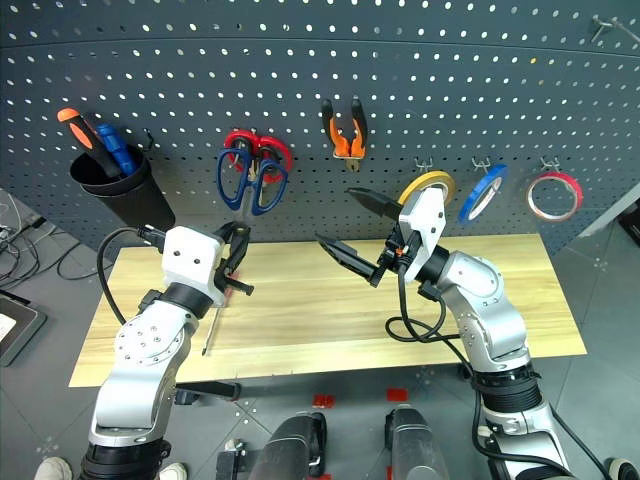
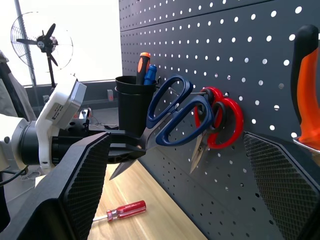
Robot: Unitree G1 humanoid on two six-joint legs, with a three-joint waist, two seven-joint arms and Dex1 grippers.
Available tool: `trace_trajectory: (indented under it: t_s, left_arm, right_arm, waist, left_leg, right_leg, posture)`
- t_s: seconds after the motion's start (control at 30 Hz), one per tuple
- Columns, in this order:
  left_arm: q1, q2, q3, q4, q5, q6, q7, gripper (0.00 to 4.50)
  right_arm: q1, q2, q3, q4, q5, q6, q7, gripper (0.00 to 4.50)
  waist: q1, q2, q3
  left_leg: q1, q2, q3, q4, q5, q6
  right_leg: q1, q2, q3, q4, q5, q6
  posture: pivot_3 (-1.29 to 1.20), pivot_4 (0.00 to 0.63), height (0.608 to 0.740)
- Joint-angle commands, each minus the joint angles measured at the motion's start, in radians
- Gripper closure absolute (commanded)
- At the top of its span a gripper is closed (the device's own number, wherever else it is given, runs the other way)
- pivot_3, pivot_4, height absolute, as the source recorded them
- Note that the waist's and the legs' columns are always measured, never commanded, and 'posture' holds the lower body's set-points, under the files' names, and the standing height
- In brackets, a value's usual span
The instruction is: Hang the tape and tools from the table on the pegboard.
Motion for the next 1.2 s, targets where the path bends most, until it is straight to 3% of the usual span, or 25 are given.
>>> trace_trajectory:
  t_s: [0.03, 0.3, 0.33, 0.6, 0.83, 0.97, 1.2]
  left_arm:
    - [-0.014, 0.009, 0.025, -0.016, -0.006, -0.006, 0.000, 2.67]
    - [-0.014, 0.007, 0.024, -0.013, -0.009, -0.006, 0.001, 0.15]
    - [-0.003, 0.005, 0.023, -0.019, -0.009, -0.005, 0.002, 0.01]
    - [0.138, -0.027, 0.062, -0.023, -0.014, 0.028, 0.037, 0.01]
    - [0.181, -0.043, 0.199, 0.002, -0.079, 0.233, 0.074, 0.01]
    - [0.115, 0.019, 0.265, 0.075, -0.119, 0.379, 0.050, 0.01]
    - [-0.148, 0.159, 0.264, 0.415, -0.173, 0.473, -0.038, 0.01]
  right_arm:
    - [-0.001, -0.001, -0.006, -0.036, 0.001, -0.023, -0.006, 0.00]
    - [-0.001, -0.004, -0.007, -0.040, 0.001, -0.017, -0.007, 0.00]
    - [0.001, -0.007, -0.006, -0.046, 0.004, -0.012, -0.007, 0.00]
    - [0.018, -0.028, 0.021, -0.069, 0.012, -0.003, 0.028, 0.00]
    - [-0.005, 0.003, 0.099, -0.063, -0.006, 0.039, 0.018, 0.00]
    - [-0.033, 0.031, 0.144, -0.062, -0.006, 0.097, 0.003, 0.00]
    - [-0.119, 0.049, 0.228, 0.013, -0.069, 0.142, 0.020, 0.00]
  waist:
    - [0.000, 0.000, 0.000]
    - [-0.002, 0.000, -0.007]
    - [-0.002, 0.000, -0.007]
    - [-0.004, 0.000, -0.007]
    - [-0.003, 0.003, 0.001]
    - [-0.001, 0.003, 0.030]
    - [-0.001, 0.006, 0.094]
  left_leg:
    - [0.000, 0.000, 0.000, 0.000, 0.000, 0.000]
    - [0.000, 0.000, 0.000, 0.000, 0.000, 0.000]
    - [0.000, 0.000, 0.000, 0.000, 0.000, 0.000]
    - [0.001, 0.000, 0.000, 0.000, -0.001, 0.001]
    - [0.002, 0.001, -0.001, 0.001, -0.004, 0.006]
    - [0.004, 0.000, -0.001, 0.002, -0.004, 0.007]
    - [0.005, 0.000, -0.001, 0.002, -0.003, 0.007]
  right_leg:
    - [0.000, 0.000, 0.000, 0.000, 0.000, 0.000]
    - [0.000, 0.000, 0.000, 0.000, 0.000, 0.000]
    - [0.000, 0.000, 0.000, 0.001, 0.000, 0.000]
    - [0.000, 0.000, 0.001, 0.001, 0.000, 0.000]
    - [0.001, 0.000, 0.001, 0.001, 0.000, 0.000]
    - [0.003, 0.001, 0.002, 0.002, 0.000, 0.000]
    - [0.002, 0.001, 0.001, 0.004, 0.000, -0.001]
  posture:
    - [-0.14, 0.191, 0.740]
    - [-0.15, 0.205, 0.740]
    - [-0.15, 0.211, 0.740]
    - [-0.13, 0.268, 0.740]
    - [-0.10, 0.349, 0.740]
    - [-0.10, 0.408, 0.740]
    - [-0.11, 0.487, 0.740]
